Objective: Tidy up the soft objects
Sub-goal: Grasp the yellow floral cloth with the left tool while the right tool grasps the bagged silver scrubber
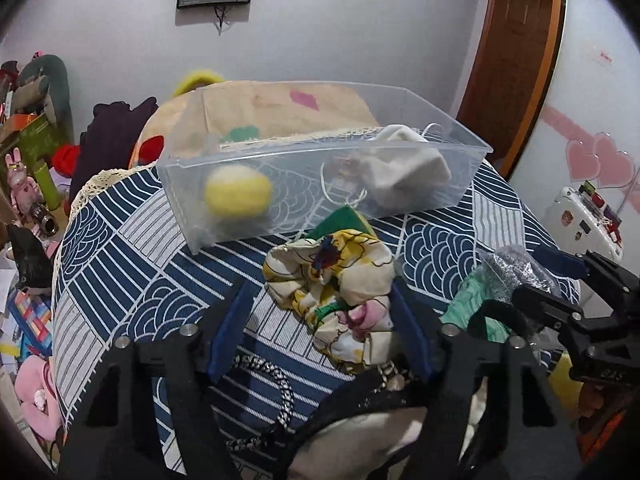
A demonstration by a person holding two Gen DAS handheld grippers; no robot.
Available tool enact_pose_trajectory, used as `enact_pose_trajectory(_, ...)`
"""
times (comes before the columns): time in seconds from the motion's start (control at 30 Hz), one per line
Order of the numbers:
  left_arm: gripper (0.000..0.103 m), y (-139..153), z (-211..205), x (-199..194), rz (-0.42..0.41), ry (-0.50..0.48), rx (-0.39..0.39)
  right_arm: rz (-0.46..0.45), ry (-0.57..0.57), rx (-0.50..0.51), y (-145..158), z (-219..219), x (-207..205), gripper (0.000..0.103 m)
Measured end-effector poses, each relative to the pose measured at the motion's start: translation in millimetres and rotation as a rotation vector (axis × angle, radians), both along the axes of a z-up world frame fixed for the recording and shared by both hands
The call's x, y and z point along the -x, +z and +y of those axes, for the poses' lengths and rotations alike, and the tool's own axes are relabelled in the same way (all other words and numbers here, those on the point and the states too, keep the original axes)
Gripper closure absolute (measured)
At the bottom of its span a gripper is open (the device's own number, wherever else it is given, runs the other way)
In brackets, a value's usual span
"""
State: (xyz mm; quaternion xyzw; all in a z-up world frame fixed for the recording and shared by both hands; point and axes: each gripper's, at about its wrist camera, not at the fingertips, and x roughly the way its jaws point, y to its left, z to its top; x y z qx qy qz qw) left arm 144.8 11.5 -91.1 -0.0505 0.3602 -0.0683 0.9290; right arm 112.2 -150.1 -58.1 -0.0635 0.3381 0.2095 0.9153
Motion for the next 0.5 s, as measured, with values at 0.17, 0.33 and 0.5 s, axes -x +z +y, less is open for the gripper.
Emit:
enact_pose_trajectory(0.17, 0.064, 1, -3, 8, -0.011, -0.026, 0.002, 0.013, 0.012, -0.004, -2, -3, 4, 0.051)
enact_pose_trajectory(0.33, 0.091, 4, -10, 14, -0.038, -0.049, -0.031, 0.007, 0.026, -0.005, 0, -1, 7, 0.071)
enact_pose_trajectory(0.5, 0.095, 11, -11, 21, -0.066, -0.054, -0.044, -0.016, 0.020, -0.008, 3, -3, 8, 0.076)
